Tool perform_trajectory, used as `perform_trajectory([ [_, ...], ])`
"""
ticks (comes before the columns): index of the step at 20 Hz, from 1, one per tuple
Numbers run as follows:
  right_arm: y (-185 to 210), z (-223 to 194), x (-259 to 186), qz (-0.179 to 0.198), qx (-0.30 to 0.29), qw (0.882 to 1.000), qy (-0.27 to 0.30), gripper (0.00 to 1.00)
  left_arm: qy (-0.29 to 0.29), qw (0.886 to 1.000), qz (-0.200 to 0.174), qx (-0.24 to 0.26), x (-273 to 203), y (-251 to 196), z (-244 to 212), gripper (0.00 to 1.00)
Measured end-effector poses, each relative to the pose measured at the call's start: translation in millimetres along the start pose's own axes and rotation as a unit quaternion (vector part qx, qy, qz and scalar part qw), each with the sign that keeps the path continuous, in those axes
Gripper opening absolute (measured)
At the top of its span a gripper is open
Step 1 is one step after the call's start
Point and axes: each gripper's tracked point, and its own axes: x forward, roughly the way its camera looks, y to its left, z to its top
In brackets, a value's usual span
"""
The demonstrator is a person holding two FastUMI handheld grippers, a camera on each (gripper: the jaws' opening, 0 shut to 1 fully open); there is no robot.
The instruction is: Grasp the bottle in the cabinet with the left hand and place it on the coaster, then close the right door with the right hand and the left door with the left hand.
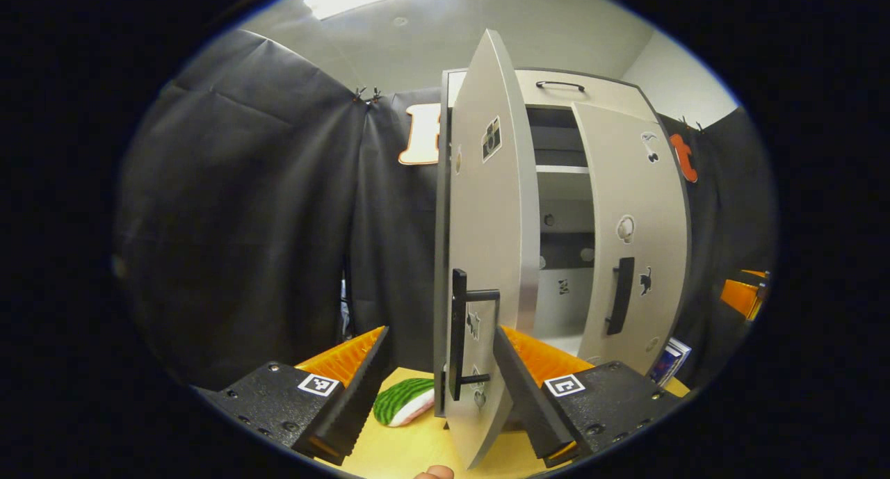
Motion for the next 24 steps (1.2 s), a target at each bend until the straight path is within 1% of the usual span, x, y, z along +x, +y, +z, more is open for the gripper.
perform_trajectory([
  [4,-3.1,0.8,-5.0,-0.007,-0.004,1.0,0.001,0.97,0.011,0.998,-0.057,-0.016,10.5,-41.7,-10.7,0.92],
  [6,-6.1,2.3,-8.1,-0.013,-0.006,1.0,0.001,0.97,0.017,0.997,-0.078,-0.022,14.5,-60.3,-15.5,0.92],
  [7,-7.8,3.6,-9.7,-0.017,-0.006,1.0,0.0,0.97,0.019,0.996,-0.088,-0.022,15.9,-68.6,-16.4,0.88],
  [8,-10.3,4.5,-12.3,-0.021,-0.006,1.0,-0.001,0.97,0.017,0.995,-0.097,-0.021,15.5,-74.2,-15.0,0.88],
  [9,-13.2,5.7,-13.9,-0.026,-0.006,1.0,-0.003,0.97,0.015,0.994,-0.105,-0.018,15.5,-81.1,-12.9,0.92],
  [10,-15.0,6.1,-14.5,-0.031,-0.006,0.999,-0.004,0.97,0.013,0.994,-0.112,-0.014,16.6,-88.7,-12.2,0.88],
  [11,-16.5,6.5,-14.1,-0.035,-0.006,0.999,-0.004,0.97,0.012,0.993,-0.115,-0.011,16.4,-94.1,-10.9,0.88],
  [12,-19.0,6.2,-16.0,-0.038,-0.005,0.999,-0.003,0.98,0.012,0.993,-0.118,-0.01,16.6,-98.5,-9.1,0.92],
  [15,-25.5,9.8,-22.2,-0.051,-0.003,0.999,-0.006,0.97,0.007,0.993,-0.12,-0.015,12.8,-108.7,0.3,0.92],
  [17,-24.0,12.3,-23.5,-0.053,0.001,0.999,-0.009,0.98,0.002,0.992,-0.121,-0.022,10.9,-112.3,6.9,0.93],
  [18,-22.5,13.7,-23.4,-0.052,0.003,0.999,-0.011,0.93,-0.002,0.992,-0.12,-0.026,9.6,-110.9,9.3,0.93],
  [20,-18.2,13.9,-23.8,-0.049,0.003,0.999,-0.012,0.93,-0.002,0.994,-0.108,-0.035,8.8,-107.0,9.7,0.93],
  [21,-15.7,13.9,-23.3,-0.049,0.002,0.999,-0.011,0.97,-0.001,0.994,-0.103,-0.04,7.7,-106.2,10.1,0.94],
  [24,-6.0,11.6,-22.6,-0.043,0.004,0.999,-0.01,0.97,0.001,0.995,-0.087,-0.05,6.7,-105.4,7.1,0.92],
])
